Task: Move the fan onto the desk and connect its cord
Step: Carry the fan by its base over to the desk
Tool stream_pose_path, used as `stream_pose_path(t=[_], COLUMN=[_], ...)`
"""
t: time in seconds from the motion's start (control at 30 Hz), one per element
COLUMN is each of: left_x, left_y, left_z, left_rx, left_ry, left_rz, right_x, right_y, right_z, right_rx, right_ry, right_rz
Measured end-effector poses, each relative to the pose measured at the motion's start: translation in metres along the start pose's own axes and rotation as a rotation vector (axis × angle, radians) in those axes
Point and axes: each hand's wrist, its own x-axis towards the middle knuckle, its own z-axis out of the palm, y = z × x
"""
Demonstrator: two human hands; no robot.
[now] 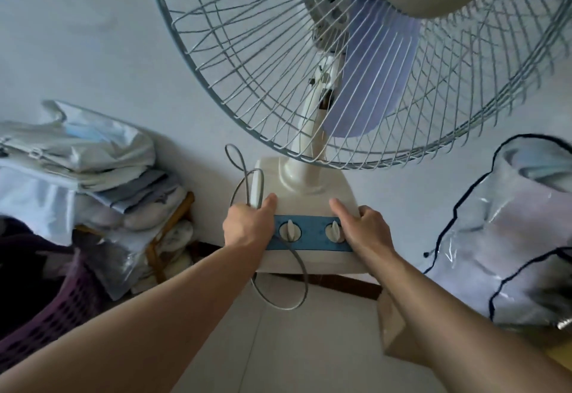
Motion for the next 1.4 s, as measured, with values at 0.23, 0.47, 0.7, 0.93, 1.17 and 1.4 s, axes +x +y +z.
stream_pose_path(t=[0.23,0.47,0.7,0.93,1.17,1.4], left_x=[-0.037,-0.073,-0.112,-0.157,-0.217,-0.298], left_y=[0.100,0.139,0.144,0.126,0.089,0.036], left_z=[-0.089,-0.157,-0.205,-0.258,-0.338,-0.425], left_rx=[0.013,-0.003,-0.085,-0.186,-0.231,-0.249], left_ry=[0.081,0.239,0.402,0.591,0.802,0.967], left_rz=[0.000,-0.038,-0.108,-0.180,-0.231,-0.291], right_x=[-0.035,-0.068,-0.093,-0.138,-0.225,-0.345], right_y=[-0.124,-0.199,-0.240,-0.273,-0.306,-0.325], right_z=[-0.044,-0.057,-0.046,-0.021,0.019,0.061], right_rx=[0.027,0.041,0.015,-0.022,-0.009,-0.004], right_ry=[-0.054,-0.174,-0.304,-0.475,-0.653,-0.821], right_rz=[-0.063,-0.159,-0.270,-0.379,-0.527,-0.628])
